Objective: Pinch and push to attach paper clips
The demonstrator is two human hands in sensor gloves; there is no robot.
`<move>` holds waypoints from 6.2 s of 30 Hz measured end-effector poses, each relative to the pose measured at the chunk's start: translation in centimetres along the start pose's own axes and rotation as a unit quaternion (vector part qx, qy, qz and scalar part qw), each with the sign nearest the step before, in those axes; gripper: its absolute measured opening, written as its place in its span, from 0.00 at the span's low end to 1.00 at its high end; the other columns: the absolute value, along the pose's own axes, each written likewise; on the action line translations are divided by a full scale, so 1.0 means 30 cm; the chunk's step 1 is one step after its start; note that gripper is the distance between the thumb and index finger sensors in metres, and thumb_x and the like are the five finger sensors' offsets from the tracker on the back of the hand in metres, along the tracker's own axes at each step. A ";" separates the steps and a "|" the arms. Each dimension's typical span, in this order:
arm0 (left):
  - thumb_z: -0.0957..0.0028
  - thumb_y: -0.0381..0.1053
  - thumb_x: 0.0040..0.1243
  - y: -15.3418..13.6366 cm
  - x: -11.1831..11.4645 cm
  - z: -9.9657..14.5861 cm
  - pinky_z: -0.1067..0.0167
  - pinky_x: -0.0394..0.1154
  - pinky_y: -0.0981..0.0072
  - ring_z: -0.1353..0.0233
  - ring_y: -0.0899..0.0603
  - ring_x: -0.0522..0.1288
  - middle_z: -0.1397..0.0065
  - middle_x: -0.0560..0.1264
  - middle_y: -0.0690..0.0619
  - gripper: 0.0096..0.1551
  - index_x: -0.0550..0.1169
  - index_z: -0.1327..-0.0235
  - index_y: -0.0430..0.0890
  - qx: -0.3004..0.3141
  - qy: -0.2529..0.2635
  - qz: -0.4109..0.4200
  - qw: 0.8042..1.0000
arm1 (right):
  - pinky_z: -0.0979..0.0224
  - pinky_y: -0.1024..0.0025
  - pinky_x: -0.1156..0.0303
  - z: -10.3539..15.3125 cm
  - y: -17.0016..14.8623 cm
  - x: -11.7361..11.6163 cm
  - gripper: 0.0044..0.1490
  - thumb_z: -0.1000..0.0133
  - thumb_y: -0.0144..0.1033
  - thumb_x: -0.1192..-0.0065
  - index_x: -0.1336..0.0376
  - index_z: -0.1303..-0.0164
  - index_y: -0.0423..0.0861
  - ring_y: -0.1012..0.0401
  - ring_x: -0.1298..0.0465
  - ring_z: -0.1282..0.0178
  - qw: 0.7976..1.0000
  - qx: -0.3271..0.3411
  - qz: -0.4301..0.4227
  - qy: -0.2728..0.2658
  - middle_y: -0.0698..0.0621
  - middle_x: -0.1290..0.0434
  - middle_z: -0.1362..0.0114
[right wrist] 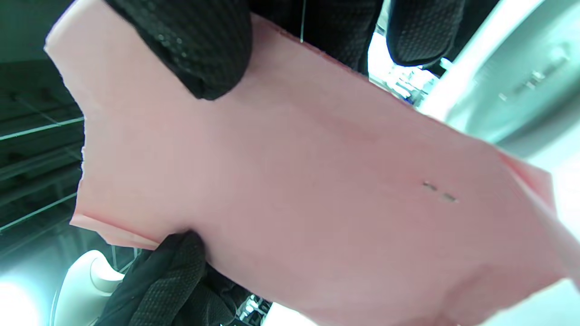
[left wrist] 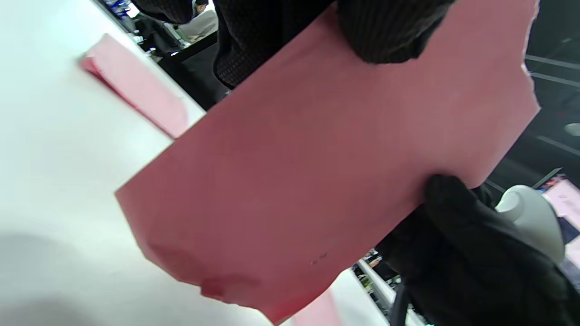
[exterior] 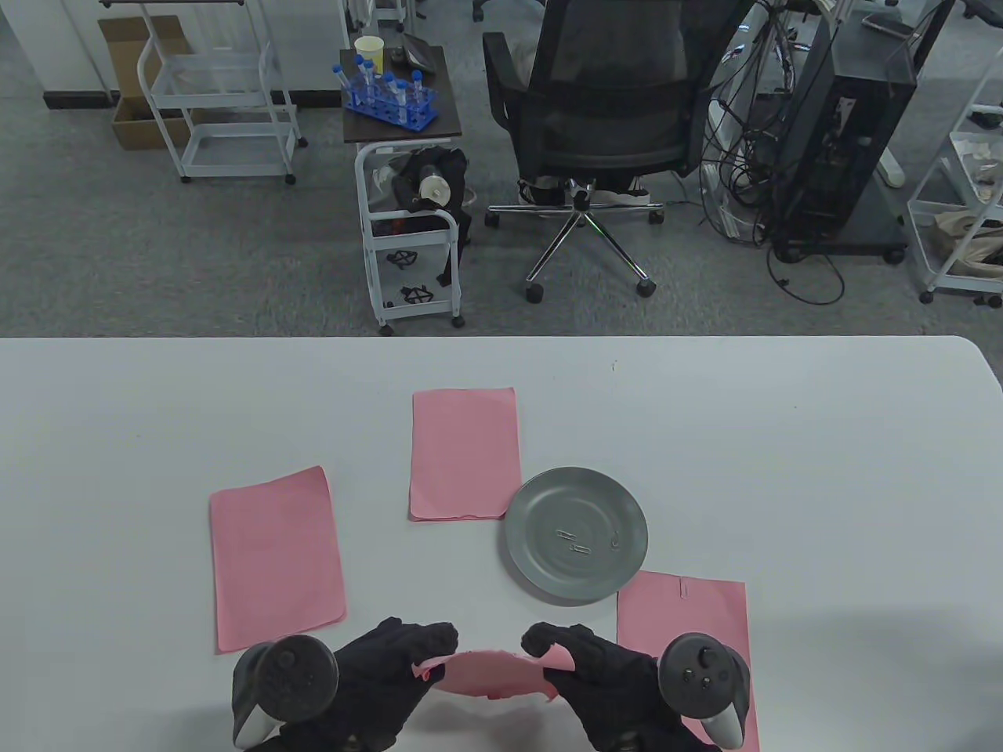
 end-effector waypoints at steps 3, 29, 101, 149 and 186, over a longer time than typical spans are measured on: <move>0.50 0.55 0.63 0.002 -0.002 0.000 0.26 0.64 0.37 0.31 0.45 0.81 0.37 0.83 0.56 0.25 0.80 0.38 0.56 -0.002 0.004 -0.023 1.000 | 0.25 0.42 0.38 0.000 -0.004 -0.004 0.25 0.52 0.38 0.35 0.34 0.42 0.56 0.50 0.24 0.32 1.000 -0.001 0.007 -0.005 0.54 0.23 0.34; 0.50 0.55 0.64 -0.153 -0.116 0.014 0.27 0.65 0.38 0.34 0.45 0.83 0.41 0.85 0.56 0.24 0.81 0.40 0.53 -0.081 0.069 0.117 0.987 | 0.21 0.34 0.72 -0.290 -0.194 0.071 0.57 0.59 0.62 0.36 0.58 0.26 0.55 0.44 0.59 0.15 0.887 -0.187 0.415 0.077 0.48 0.56 0.16; 0.48 0.53 0.62 0.022 -0.011 -0.026 0.30 0.69 0.40 0.48 0.46 0.85 0.54 0.87 0.54 0.22 0.81 0.42 0.50 -0.030 0.013 -0.194 0.980 | 0.17 0.39 0.48 -0.132 0.376 -0.256 0.24 0.56 0.38 0.29 0.30 0.48 0.54 0.54 0.25 0.35 0.779 0.149 0.600 -0.108 0.57 0.21 0.43; 0.48 0.59 0.58 -0.198 -0.062 0.000 0.26 0.63 0.37 0.31 0.43 0.80 0.35 0.81 0.53 0.33 0.71 0.29 0.51 -0.133 0.003 0.147 0.980 | 0.38 0.53 0.27 0.157 -0.402 0.421 0.40 0.52 0.39 0.32 0.45 0.34 0.38 0.53 0.18 0.57 0.818 -0.502 0.277 -0.043 0.48 0.21 0.46; 0.55 0.61 0.65 -0.468 0.022 -0.604 0.15 0.48 0.40 0.15 0.51 0.66 0.22 0.69 0.63 0.31 0.74 0.34 0.66 -0.324 -0.120 -0.406 0.846 | 0.22 0.34 0.60 0.022 -0.096 0.125 0.54 0.52 0.60 0.46 0.65 0.27 0.48 0.40 0.54 0.18 0.989 -0.118 0.090 0.013 0.43 0.59 0.18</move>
Point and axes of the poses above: the tracker on the back of each hand, its own y axis roughly to the thumb side, its own z axis roughly from the fingertips to the wrist, x = y × z, the point moved 3 cm from there along -z, roughly from the wrist to the fingertips
